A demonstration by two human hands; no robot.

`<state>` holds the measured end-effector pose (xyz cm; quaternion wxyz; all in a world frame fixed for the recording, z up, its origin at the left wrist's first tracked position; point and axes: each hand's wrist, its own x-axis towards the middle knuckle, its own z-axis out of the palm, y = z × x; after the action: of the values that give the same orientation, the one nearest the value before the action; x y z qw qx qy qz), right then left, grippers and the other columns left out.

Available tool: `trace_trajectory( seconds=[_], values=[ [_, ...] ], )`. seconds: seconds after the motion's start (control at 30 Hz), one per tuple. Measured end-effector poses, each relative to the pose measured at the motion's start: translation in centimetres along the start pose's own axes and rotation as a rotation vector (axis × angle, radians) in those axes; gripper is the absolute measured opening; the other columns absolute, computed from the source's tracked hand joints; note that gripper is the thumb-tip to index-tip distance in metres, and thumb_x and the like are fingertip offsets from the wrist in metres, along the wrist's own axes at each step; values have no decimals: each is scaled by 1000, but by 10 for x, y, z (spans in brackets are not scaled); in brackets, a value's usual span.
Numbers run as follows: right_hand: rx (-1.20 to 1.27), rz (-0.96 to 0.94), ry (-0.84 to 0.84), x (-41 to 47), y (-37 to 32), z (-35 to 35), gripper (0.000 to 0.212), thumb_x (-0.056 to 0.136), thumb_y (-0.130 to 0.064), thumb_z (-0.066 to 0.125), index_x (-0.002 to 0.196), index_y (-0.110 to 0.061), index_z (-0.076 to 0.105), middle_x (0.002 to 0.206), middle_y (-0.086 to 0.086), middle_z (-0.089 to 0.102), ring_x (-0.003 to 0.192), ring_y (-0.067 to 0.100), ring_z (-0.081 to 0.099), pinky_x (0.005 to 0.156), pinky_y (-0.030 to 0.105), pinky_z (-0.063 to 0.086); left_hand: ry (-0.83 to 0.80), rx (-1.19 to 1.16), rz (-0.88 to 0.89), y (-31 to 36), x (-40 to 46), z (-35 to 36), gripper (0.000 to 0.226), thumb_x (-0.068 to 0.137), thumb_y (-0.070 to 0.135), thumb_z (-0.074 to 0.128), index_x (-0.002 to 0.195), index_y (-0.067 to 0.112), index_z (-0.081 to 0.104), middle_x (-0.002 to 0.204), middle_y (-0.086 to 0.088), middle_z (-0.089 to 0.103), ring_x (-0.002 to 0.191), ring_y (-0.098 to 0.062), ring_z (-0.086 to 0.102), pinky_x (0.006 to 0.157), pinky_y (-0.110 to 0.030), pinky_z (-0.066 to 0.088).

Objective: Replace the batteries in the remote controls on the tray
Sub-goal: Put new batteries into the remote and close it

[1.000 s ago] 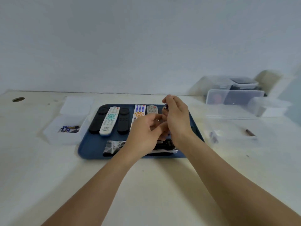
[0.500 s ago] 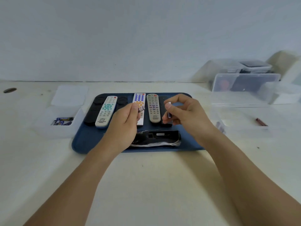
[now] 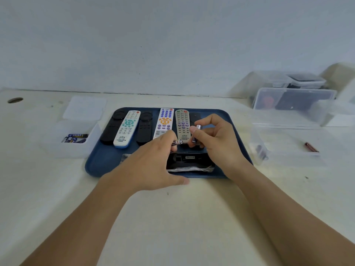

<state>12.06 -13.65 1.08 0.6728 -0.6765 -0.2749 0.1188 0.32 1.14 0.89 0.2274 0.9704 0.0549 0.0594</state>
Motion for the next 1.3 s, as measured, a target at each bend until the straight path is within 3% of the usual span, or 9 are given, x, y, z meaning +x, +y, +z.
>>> trace_trajectory(
  seconds=[0.23,0.6,0.7,0.87,0.97,1.03,1.17,1.23,1.3],
  values=[
    [-26,24,61,-2,0,3,17,92,-18,71,89,-11,56,73,13,75,56,15,67,52,17,48,20,2,49,-4,3,1,54,78,62,73,95,30,33,101,17,58,71,-2,54,64,-25,40],
    [79,93,244,-5,3,7,16,94,-21,68,99,-7,61,65,7,70,58,14,65,56,24,53,36,-61,69,-8,9,4,58,71,55,83,83,36,29,91,18,52,71,-1,50,61,-23,35],
    [172,66,282,-6,0,9,14,95,-20,67,99,-8,61,62,2,67,59,16,65,58,25,53,107,-147,86,-5,10,3,64,62,47,92,86,33,35,93,15,54,77,-6,51,66,-26,45],
    [414,-48,441,0,-19,3,14,96,-18,66,102,-9,58,61,6,64,62,20,62,61,27,53,242,-263,57,4,16,-11,68,55,37,97,81,30,35,85,12,63,70,-1,57,62,-14,43],
    [480,-160,499,5,-28,-9,19,94,-16,68,106,-6,56,62,8,68,66,20,66,66,26,53,383,-375,2,12,30,-25,68,57,33,97,76,22,33,58,18,46,53,2,46,54,-15,35],
    [444,-164,480,4,-29,-9,23,93,-16,70,107,-4,57,63,9,70,68,19,68,67,25,50,410,-535,-29,16,41,-31,69,59,31,97,77,21,31,57,17,38,50,0,38,54,-16,33],
    [352,-145,442,0,-28,-5,21,91,-19,71,105,-8,61,67,10,73,65,18,61,64,25,44,370,-950,-143,20,52,-27,71,52,34,98,81,22,34,74,-6,55,68,-22,61,76,-49,57],
    [351,-164,401,1,-29,-8,19,93,-17,69,106,-6,59,70,12,73,63,23,54,58,27,43,398,-1076,-197,19,55,-26,72,50,37,98,86,15,39,89,-22,66,87,-33,72,88,-58,58],
    [355,-183,351,3,-31,-10,23,94,-15,66,108,-1,55,78,16,75,57,22,51,57,27,45,419,-1132,-229,18,57,-30,71,56,38,96,95,1,49,98,-26,72,93,-38,73,86,-58,58]
  ],
)
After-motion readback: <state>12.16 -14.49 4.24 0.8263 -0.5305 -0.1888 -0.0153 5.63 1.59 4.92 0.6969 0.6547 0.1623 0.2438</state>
